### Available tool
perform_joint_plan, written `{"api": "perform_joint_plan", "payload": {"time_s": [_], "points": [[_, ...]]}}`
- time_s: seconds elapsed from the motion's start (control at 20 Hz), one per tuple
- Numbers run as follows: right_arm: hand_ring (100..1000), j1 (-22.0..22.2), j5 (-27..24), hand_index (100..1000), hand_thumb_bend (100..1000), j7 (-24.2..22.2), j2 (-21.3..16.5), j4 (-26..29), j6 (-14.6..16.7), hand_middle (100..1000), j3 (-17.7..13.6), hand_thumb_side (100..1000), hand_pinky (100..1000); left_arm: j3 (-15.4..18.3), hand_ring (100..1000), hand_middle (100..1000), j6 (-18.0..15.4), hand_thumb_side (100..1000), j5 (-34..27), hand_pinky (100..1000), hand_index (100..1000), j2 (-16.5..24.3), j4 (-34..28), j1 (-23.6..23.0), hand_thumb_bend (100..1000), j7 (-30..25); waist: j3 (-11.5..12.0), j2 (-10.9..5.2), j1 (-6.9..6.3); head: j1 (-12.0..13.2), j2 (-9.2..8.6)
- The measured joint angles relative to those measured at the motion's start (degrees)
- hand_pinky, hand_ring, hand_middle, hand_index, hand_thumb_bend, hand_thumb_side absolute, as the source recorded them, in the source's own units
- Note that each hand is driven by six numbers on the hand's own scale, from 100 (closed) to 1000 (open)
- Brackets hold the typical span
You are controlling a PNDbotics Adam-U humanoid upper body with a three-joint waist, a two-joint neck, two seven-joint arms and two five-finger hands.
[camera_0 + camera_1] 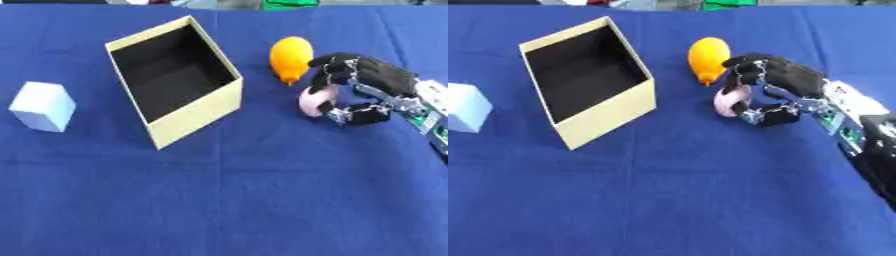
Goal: Pick up objects on the table and place them in the box.
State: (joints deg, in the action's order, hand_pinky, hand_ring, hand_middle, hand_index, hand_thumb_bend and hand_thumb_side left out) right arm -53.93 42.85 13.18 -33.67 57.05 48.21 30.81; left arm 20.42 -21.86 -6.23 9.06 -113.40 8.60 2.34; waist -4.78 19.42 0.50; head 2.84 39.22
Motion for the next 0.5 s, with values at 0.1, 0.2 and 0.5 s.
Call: {"api": "perform_joint_plan", "payload": {"time_s": [0.1, 0.2, 0.5], "points": [[885, 0.0, -0.1, 697, 100, 0.7, 0.0, 0.1, -0.2, 642, 0.0, 100, 866, 0.0, 653, 708, 0.0, 1000, 0.0, 738, 803, 0.0, 0.0, 0.0, 401, 0.0, -0.1, 0.00, 0.01, 0.0, 0.00], [878, 0.0, -0.1, 701, 100, 1.4, 0.0, 0.2, -0.5, 649, 0.1, 100, 861, 0.0, 653, 708, 0.0, 1000, -0.1, 738, 803, 0.0, 0.0, 0.0, 400, 0.0, -0.1, 0.00, 0.01, 0.0, 0.00], [866, -0.5, 0.1, 702, 100, 3.5, -0.1, 0.3, -0.9, 669, 0.3, 100, 857, 0.0, 654, 708, 0.0, 1000, -0.1, 738, 803, 0.0, 0.0, 0.0, 403, 0.0, -0.2, -0.01, 0.01, 0.0, 0.00]]}}
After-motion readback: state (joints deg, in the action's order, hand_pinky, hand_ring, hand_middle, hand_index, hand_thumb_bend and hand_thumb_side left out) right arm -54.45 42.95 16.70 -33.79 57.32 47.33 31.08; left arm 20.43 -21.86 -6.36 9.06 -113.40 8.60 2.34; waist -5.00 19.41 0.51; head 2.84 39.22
